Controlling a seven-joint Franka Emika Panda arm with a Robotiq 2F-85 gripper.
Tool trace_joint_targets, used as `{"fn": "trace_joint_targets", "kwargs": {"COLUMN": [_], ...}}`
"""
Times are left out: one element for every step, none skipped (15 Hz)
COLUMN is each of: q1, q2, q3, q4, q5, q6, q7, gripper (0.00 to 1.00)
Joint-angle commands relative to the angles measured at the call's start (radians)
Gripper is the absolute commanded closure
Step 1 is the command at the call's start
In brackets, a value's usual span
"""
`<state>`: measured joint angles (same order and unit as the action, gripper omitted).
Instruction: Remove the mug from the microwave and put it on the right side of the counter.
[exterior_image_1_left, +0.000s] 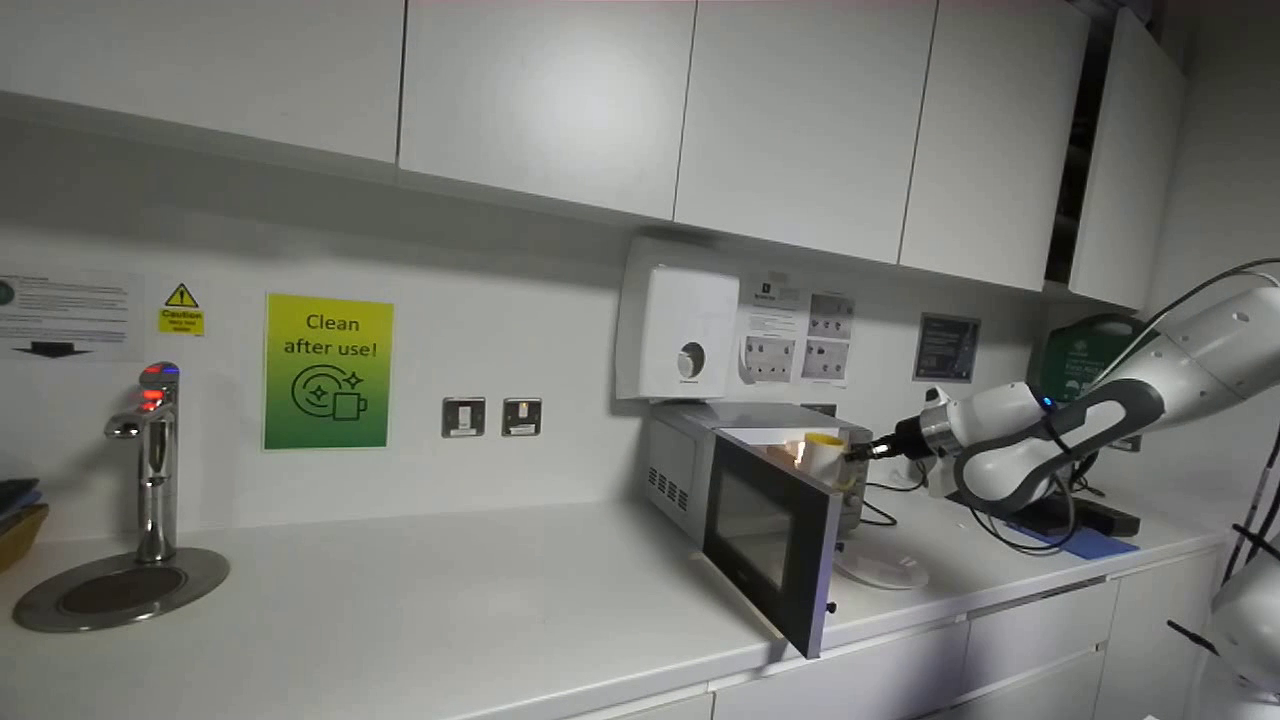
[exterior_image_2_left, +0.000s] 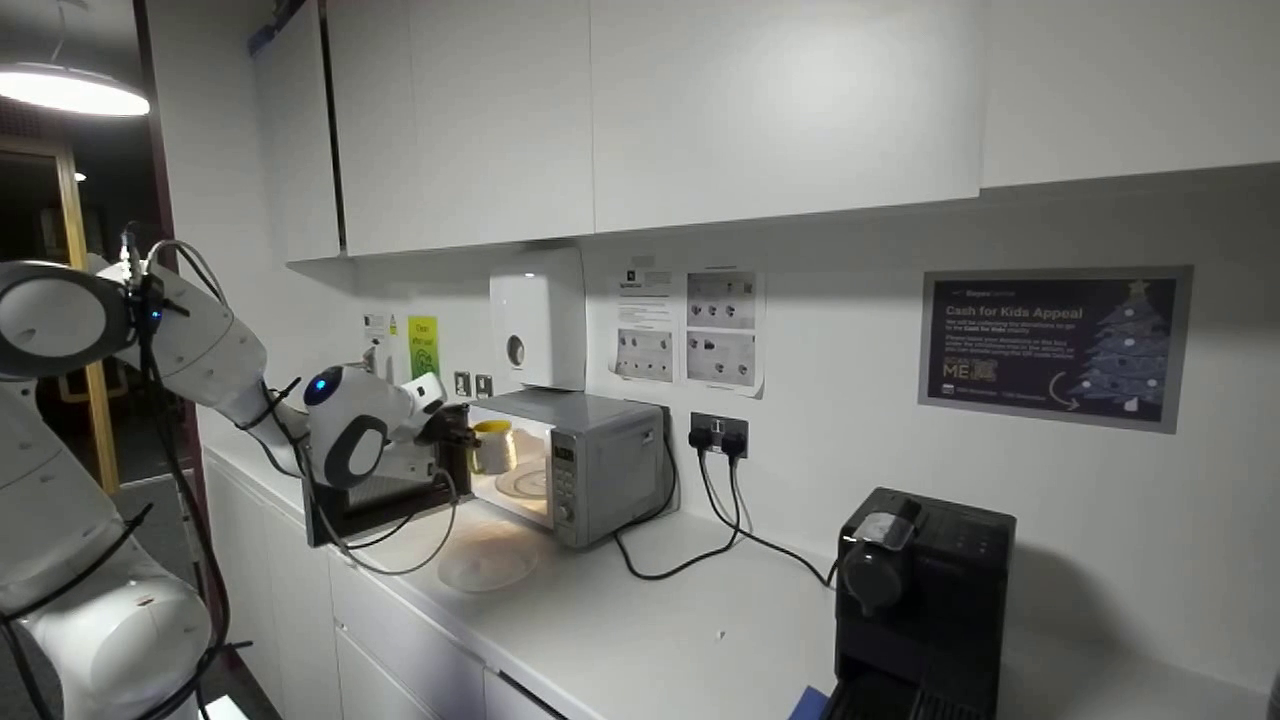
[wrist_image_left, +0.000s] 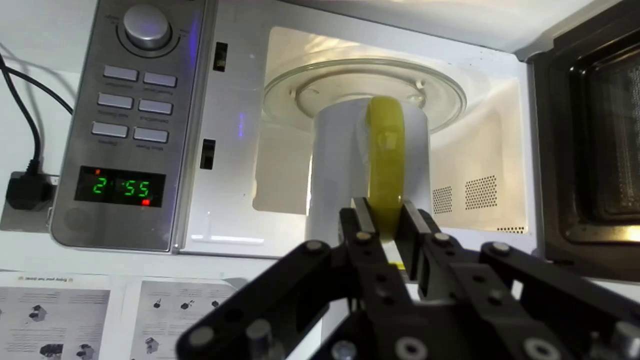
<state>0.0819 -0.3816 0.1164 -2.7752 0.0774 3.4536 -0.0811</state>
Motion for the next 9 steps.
{"fn": "trace_joint_targets", "kwargs": {"q1": [-0.018,-0.023,-0.013,-0.014,-0.014,-0.014,-0.014,-0.014,-0.014], "q2": [-0.067,-0.07,-0.024,-0.029,-0.032,-0.033,-0.033,-0.033,-0.033], "q3": [-0.013,-0.016,-0.011,-0.015,-0.018,-0.019,-0.019,-0.019,-0.019], "q4": [0.0,0.0,0.0,0.0,0.0,0.0,0.0,0.0,0.0], "q5": [-0.011,-0.01,-0.025,-0.025,-0.025,-0.025,-0.025,-0.025,-0.025], "q6": [-0.005,-0.004,-0.003,-0.003,-0.003,-0.003,-0.003,-0.003,-0.003], "q7": [0.05,0.057,0.051,0.054,0.055,0.055,0.056,0.056,0.056], "gripper": [0.96,0.96,0.82,0.82,0.82,0.82,0.82,0.82,0.82]}}
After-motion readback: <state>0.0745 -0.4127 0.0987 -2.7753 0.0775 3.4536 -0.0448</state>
